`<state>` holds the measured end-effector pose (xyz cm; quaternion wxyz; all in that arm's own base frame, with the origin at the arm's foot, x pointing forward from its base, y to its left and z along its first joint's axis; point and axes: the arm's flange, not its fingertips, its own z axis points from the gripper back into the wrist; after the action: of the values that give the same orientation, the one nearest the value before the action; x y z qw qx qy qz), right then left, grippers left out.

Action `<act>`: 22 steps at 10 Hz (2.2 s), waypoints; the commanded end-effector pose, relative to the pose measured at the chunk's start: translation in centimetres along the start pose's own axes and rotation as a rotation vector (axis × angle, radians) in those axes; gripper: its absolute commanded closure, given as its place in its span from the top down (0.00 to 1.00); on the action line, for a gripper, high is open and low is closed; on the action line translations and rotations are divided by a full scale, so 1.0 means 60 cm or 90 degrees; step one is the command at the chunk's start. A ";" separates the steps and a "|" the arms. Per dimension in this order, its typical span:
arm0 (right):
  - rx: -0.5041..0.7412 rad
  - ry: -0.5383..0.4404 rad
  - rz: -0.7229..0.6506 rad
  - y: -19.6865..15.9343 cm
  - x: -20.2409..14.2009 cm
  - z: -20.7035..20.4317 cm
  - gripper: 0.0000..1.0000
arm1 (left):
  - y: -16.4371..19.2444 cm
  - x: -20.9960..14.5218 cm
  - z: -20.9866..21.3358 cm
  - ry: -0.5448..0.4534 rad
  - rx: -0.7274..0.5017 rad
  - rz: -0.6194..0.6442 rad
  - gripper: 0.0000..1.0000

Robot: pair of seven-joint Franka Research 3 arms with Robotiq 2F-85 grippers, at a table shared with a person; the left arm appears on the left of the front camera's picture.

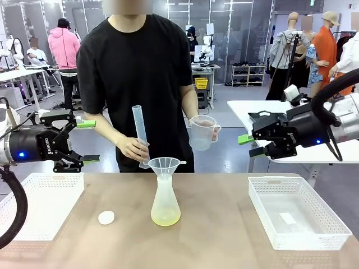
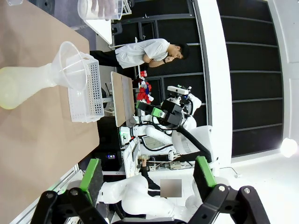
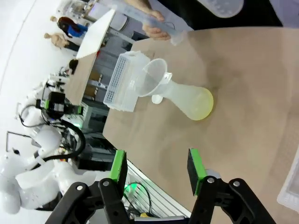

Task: Prepare the solutions needed for the experiment.
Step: Once the solution is in the Big flask , pick up the Plastic Funnel and place it back into the right Organizing basket.

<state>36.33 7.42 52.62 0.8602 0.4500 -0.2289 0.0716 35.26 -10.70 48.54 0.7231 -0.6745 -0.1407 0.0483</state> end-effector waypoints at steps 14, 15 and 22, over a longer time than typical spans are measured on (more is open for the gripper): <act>-0.102 0.215 0.283 0.109 0.032 -0.159 0.66 | -0.004 -0.004 -0.004 -0.005 -0.015 0.013 1.00; -0.102 0.215 0.283 0.109 0.032 -0.159 0.66 | -0.004 -0.004 -0.004 -0.005 -0.015 0.013 1.00; -0.136 0.203 0.292 0.135 0.076 -0.215 0.66 | -0.004 -0.004 -0.004 -0.005 -0.015 0.013 1.00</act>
<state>40.63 21.16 54.23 0.8768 0.2905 -0.1956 0.3296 35.26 -10.70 48.54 0.7231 -0.6745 -0.1407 0.0483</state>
